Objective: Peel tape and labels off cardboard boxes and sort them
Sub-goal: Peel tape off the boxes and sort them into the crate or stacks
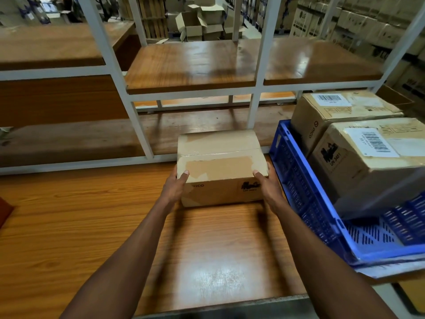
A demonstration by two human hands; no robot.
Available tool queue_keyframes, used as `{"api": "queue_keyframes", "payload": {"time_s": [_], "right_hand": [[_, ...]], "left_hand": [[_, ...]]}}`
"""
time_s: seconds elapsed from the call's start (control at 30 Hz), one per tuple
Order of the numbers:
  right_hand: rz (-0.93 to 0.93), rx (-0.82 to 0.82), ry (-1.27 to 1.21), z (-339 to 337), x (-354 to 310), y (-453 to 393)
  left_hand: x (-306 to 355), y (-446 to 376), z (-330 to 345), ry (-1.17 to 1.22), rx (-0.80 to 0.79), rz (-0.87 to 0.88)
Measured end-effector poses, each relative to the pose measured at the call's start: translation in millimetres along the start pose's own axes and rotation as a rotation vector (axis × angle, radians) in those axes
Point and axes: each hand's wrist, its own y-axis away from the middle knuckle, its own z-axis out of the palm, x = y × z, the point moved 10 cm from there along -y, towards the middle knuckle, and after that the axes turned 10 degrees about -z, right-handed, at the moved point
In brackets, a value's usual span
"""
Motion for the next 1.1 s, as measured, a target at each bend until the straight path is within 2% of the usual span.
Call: {"api": "queue_keyframes", "payload": {"time_s": [0.43,0.63,0.83,0.93,1.1], "right_hand": [[0.059,0.008,0.007,-2.5,7.0,-2.6],[0.038,-0.016,0.090,-12.4,-12.9,12.2],[-0.031,0.121,-0.025,-19.8,-34.3,60.3],[-0.036,0.174,-0.088,-20.4,-37.4,97.6],[0.069,0.262,-0.146,-22.0,-27.6,176.3]], "left_hand": [[1.3,4.6,-2.4,0.030,0.037,0.028],[-5.7,9.6,-20.1,0.075,0.154,0.016],[3.7,49.5,-31.2,0.041,0.337,0.195],[2.1,70.2,-22.6,0.060,0.266,0.278],[-4.5,113.4,6.8,0.091,0.077,0.365]]}}
